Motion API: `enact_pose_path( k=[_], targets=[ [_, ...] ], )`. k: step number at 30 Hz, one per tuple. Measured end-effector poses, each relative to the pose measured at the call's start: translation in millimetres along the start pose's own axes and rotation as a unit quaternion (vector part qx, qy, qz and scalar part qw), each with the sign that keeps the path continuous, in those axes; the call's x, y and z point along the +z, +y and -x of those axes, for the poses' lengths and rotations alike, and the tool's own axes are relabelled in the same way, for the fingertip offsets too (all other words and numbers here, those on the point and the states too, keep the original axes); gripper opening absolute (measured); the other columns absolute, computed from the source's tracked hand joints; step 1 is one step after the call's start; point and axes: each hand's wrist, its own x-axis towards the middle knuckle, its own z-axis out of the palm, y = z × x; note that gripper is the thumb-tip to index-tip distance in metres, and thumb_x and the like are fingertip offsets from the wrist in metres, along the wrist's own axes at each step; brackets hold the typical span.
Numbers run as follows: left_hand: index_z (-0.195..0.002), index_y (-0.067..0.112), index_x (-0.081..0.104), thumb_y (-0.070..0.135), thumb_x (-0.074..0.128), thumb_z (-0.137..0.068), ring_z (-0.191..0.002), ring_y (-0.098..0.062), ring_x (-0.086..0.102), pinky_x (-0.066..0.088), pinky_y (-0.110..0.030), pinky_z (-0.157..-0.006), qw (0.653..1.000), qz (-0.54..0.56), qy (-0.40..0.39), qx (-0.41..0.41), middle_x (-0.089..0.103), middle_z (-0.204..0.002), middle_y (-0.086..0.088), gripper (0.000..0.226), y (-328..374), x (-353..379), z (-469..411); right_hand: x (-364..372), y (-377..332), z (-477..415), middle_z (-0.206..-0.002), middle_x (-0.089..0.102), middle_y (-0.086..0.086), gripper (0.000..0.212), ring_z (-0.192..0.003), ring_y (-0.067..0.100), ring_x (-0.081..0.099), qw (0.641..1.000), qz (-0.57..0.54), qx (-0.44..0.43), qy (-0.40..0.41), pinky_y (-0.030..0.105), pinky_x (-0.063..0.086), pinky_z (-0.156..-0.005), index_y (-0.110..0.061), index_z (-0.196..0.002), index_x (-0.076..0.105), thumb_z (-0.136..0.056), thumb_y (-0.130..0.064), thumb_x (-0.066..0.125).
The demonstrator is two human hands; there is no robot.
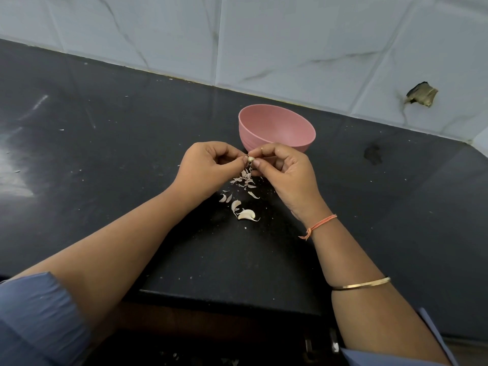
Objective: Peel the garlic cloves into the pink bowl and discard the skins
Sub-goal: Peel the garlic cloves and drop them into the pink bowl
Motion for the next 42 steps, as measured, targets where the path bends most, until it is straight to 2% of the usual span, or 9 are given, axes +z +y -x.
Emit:
enact_pose_path(
  k=[7, 14, 17, 22, 26, 31, 35, 38, 42],
  targets=[
    [-0.076, 0.025, 0.072, 0.017, 0.072, -0.08, -0.075, -0.027, 0.068, 0.056, -0.042, -0.076, 1.0, -0.001, -0.002, 0.006, 0.072, -0.074, -0.003, 0.009, -0.9, 0.0, 0.3, -0.1, 0.1, -0.2, -0.083, 0.067, 0.002, 0.018, -0.076, 0.006, 0.065, 1.0, -0.003, 0.004, 0.002, 0.02, 0.055, -0.073, -0.007, -0.089, 0.066, -0.084, 0.009, 0.059],
    [-0.073, 0.021, 0.069, 0.011, 0.07, -0.08, -0.06, -0.002, 0.059, 0.049, -0.018, -0.061, 1.0, -0.018, -0.005, 0.012, 0.068, -0.067, 0.003, 0.012, -2.2, 1.1, -0.8, 0.6, -1.3, 2.6, -0.084, 0.068, 0.003, 0.016, -0.079, 0.009, 0.066, 1.0, -0.001, 0.015, -0.012, 0.021, 0.054, -0.075, -0.007, -0.091, 0.065, -0.081, 0.006, 0.064],
    [-0.072, 0.022, 0.068, 0.009, 0.069, -0.079, -0.056, 0.003, 0.057, 0.046, -0.011, -0.057, 0.999, -0.03, -0.009, 0.018, 0.066, -0.065, 0.007, 0.014, -1.1, 1.4, -0.2, 1.3, -2.1, 3.9, -0.082, 0.068, 0.002, 0.015, -0.078, 0.008, 0.067, 1.0, 0.007, 0.013, -0.01, 0.019, 0.053, -0.072, -0.009, -0.088, 0.065, -0.08, 0.004, 0.067],
    [-0.071, 0.02, 0.068, 0.012, 0.069, -0.078, -0.06, -0.002, 0.058, 0.05, -0.02, -0.061, 0.999, -0.043, 0.013, 0.01, 0.068, -0.067, 0.004, 0.011, -2.9, 1.0, -2.2, -0.6, -1.8, 2.9, -0.084, 0.069, 0.008, 0.015, -0.079, 0.018, 0.068, 1.0, -0.004, 0.006, 0.018, 0.036, 0.057, -0.079, -0.009, -0.085, 0.065, -0.081, 0.006, 0.065],
    [-0.069, 0.024, 0.067, 0.013, 0.067, -0.078, -0.062, -0.005, 0.059, 0.05, -0.023, -0.062, 0.998, -0.058, 0.022, -0.005, 0.068, -0.068, 0.004, 0.015, -4.8, 1.1, -2.7, -3.3, -4.7, 2.2, -0.083, 0.067, 0.006, 0.019, -0.074, 0.011, 0.067, 0.998, -0.056, 0.011, 0.023, 0.026, 0.057, -0.075, -0.008, -0.083, 0.063, -0.081, 0.011, 0.062],
    [-0.071, 0.02, 0.067, 0.028, 0.066, -0.077, -0.067, -0.021, 0.064, 0.054, -0.037, -0.07, 0.999, -0.037, 0.021, -0.021, 0.069, -0.07, -0.003, 0.01, -4.9, 1.0, -1.6, -3.3, -4.1, 2.4, -0.083, 0.068, 0.006, 0.018, -0.077, 0.014, 0.068, 0.997, -0.065, 0.024, 0.024, 0.027, 0.057, -0.078, -0.005, -0.086, 0.063, -0.08, 0.012, 0.062],
    [-0.087, 0.021, 0.07, 0.028, 0.072, -0.079, -0.075, -0.02, 0.068, 0.057, -0.035, -0.072, 1.0, -0.012, -0.002, -0.014, 0.071, -0.08, 0.0, 0.011, -2.7, 2.3, 0.4, -4.3, -3.2, 1.7, -0.077, 0.07, 0.001, 0.018, -0.077, 0.016, 0.07, 0.997, -0.067, 0.027, 0.028, 0.029, 0.057, -0.079, -0.005, -0.085, 0.063, -0.08, 0.011, 0.063],
    [-0.105, 0.023, 0.068, 0.023, 0.071, -0.081, -0.077, -0.015, 0.068, 0.058, -0.032, -0.076, 1.0, 0.0, -0.021, 0.0, 0.071, -0.086, 0.001, 0.024, -3.6, 2.5, 0.6, -3.9, -2.8, 2.1, -0.078, 0.07, 0.0, 0.017, -0.078, 0.015, 0.069, 0.998, -0.048, 0.017, 0.022, 0.033, 0.057, -0.079, -0.009, -0.084, 0.064, -0.079, 0.008, 0.066],
    [-0.085, 0.027, 0.072, 0.018, 0.068, -0.083, -0.066, -0.006, 0.064, 0.054, -0.026, -0.07, 0.999, -0.026, -0.013, 0.014, 0.071, -0.073, 0.004, 0.01, -3.2, 2.5, 0.8, -3.3, -3.5, 2.4, -0.081, 0.068, -0.001, 0.023, -0.077, 0.006, 0.066, 1.0, -0.022, 0.008, 0.012, 0.022, 0.054, -0.073, -0.013, -0.083, 0.065, -0.078, 0.009, 0.066]
  ],
)
